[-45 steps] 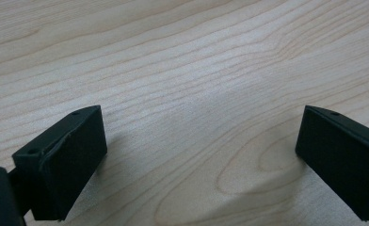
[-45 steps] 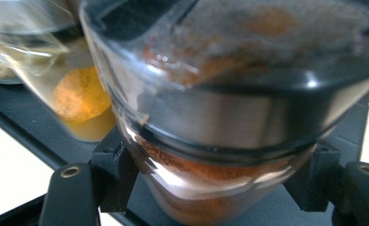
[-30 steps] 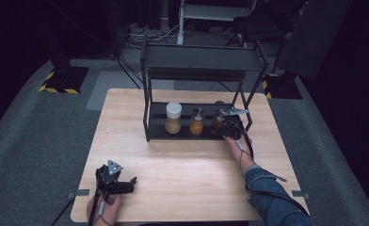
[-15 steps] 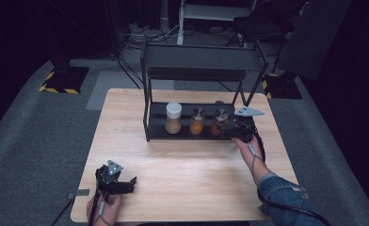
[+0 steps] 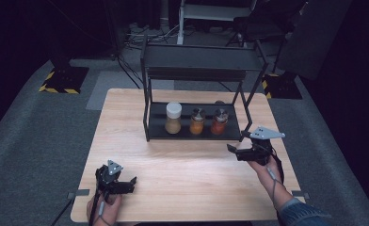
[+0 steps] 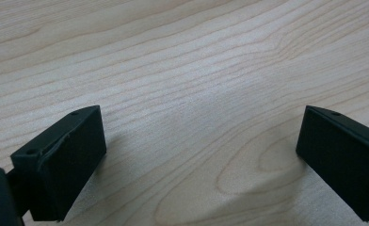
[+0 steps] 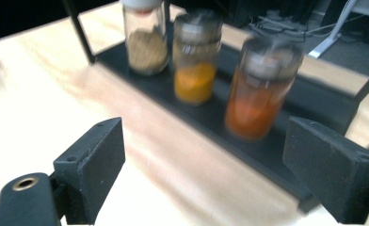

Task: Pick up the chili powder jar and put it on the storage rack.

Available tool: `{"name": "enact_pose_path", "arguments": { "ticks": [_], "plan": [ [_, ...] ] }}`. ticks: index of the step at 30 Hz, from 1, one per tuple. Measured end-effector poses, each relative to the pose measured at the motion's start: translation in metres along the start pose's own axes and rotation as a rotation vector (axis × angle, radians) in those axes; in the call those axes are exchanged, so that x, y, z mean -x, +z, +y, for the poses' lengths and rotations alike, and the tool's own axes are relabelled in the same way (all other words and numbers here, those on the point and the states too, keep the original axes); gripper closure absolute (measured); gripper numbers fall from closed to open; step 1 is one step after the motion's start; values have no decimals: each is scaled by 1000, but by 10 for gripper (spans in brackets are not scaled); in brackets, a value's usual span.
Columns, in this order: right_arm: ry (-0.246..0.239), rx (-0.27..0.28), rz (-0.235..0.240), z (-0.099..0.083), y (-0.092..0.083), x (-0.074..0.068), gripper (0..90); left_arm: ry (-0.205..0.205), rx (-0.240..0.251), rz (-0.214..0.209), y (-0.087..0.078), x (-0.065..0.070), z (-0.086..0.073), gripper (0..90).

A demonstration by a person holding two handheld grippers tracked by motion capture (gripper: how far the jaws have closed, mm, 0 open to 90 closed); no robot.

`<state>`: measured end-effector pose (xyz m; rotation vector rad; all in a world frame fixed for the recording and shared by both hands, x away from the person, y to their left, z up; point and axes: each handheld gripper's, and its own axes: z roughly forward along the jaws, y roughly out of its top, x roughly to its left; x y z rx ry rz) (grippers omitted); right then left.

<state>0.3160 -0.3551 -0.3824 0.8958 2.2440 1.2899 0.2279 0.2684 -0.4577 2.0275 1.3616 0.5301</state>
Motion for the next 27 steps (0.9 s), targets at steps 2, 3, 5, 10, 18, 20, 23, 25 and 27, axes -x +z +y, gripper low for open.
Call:
{"name": "enact_pose_path", "arguments": {
  "ticks": [2,3,5,10,18,20,23,25,27],
  "plan": [
    [-6,-15,6,-9,-4,-3,131,0,0,0,0,0,0,20],
    [-10,-25,7,-13,-6,-5,130,0,-1,0,0,0,0,20],
    [-22,-46,7,-21,-8,-8,129,-1,1,-1,0,0,0,20],
    [-13,-86,-1,-41,-15,-10,124,3,-1,-4,0,-1,0,14],
    [48,-165,-36,-68,-21,-4,112,3,-1,-5,0,-1,0,14],
    [59,-189,-48,-73,-21,-2,108,2,-1,-4,0,-1,0,14],
    [62,-224,-71,-80,-19,-1,101,1,-1,-4,0,0,0,14],
    [67,-252,-83,-82,-16,0,96,3,-4,-5,0,0,0,14],
    [71,-272,-88,-86,-12,2,61,4,-3,-4,0,0,0,14]
  ]
}}
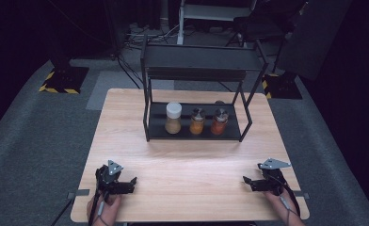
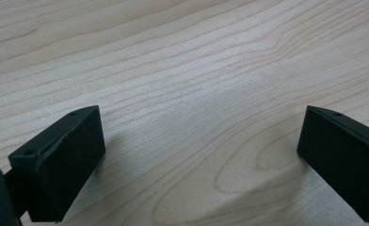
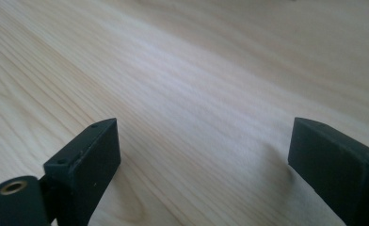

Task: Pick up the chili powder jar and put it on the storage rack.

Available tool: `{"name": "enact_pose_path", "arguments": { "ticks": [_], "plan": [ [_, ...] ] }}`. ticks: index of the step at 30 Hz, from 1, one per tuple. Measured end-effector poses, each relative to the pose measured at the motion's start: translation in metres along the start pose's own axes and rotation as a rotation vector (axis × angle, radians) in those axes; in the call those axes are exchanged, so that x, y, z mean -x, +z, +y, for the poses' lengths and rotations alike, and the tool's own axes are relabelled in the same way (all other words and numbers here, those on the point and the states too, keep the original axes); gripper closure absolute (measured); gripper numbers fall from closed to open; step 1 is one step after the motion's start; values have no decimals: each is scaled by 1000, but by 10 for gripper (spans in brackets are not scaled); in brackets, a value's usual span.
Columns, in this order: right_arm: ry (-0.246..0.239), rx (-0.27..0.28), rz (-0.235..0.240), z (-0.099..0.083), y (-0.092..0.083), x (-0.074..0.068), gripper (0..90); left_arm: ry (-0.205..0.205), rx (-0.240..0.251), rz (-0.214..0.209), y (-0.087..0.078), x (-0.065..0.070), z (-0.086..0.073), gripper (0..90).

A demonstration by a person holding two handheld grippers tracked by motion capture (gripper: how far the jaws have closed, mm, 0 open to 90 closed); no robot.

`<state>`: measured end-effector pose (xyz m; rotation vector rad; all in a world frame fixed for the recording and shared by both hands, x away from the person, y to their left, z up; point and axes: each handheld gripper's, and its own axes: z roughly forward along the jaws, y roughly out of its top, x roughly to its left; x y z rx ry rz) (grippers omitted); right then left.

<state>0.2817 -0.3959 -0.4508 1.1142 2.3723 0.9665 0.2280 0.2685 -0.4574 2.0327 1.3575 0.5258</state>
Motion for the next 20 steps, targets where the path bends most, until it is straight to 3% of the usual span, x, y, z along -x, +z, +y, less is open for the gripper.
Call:
{"name": "enact_pose_path", "arguments": {
  "ticks": [2,20],
  "plan": [
    [8,28,12,-8,1,5,47,0,0,1,0,0,0,14],
    [7,29,14,-8,2,5,45,0,0,1,0,0,0,14]
  ]
}}
